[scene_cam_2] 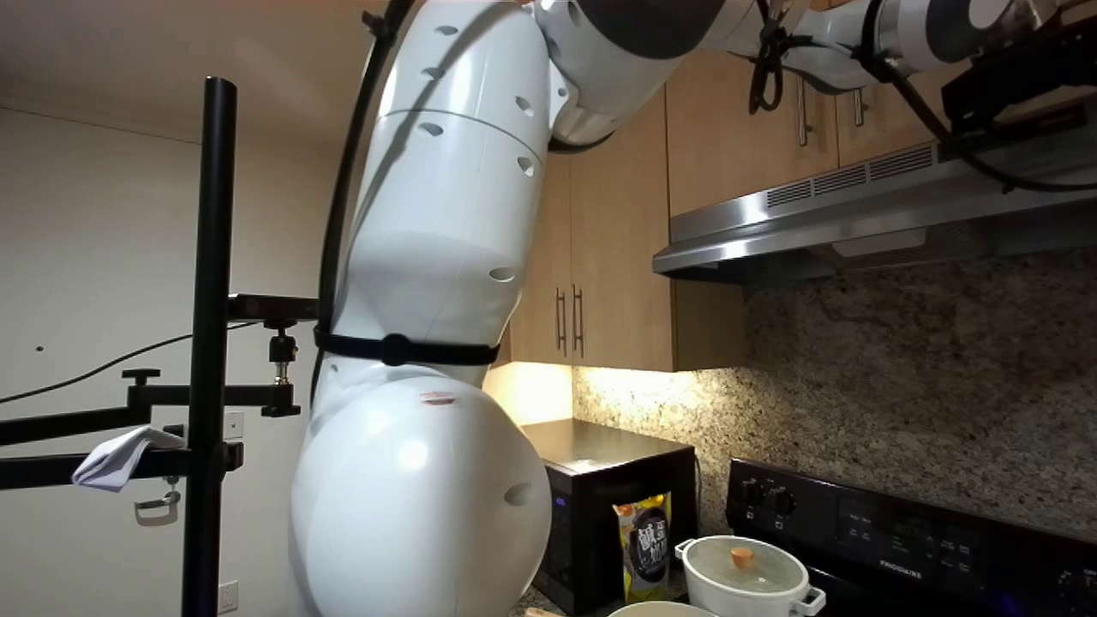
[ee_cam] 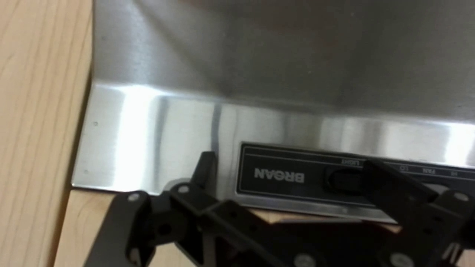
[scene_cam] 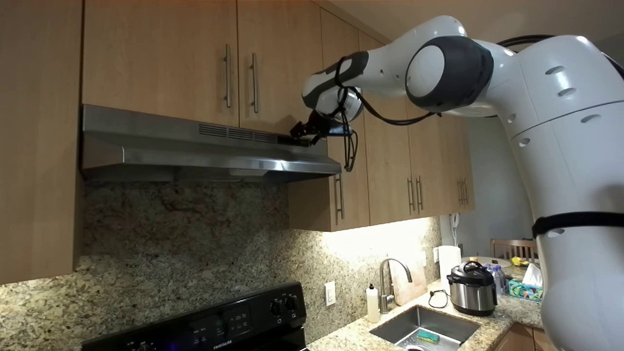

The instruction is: Turn on the light on top of the stove

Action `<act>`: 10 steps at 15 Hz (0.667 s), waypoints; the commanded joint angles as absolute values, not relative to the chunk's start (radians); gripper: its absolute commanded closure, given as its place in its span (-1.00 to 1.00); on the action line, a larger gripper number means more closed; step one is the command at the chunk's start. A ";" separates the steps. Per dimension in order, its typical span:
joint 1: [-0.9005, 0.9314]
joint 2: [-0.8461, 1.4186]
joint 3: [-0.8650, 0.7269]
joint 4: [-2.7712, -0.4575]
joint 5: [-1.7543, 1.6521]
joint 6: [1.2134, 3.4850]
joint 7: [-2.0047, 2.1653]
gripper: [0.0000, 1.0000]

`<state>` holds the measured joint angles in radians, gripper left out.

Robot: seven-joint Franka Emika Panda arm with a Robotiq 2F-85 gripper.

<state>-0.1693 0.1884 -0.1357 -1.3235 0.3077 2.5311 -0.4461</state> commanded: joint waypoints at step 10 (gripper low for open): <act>-0.153 0.175 -0.130 -1.334 0.292 2.514 -0.439 -1.00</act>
<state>-0.1680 0.1890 -0.1361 -1.3182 0.3076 2.5211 -0.4453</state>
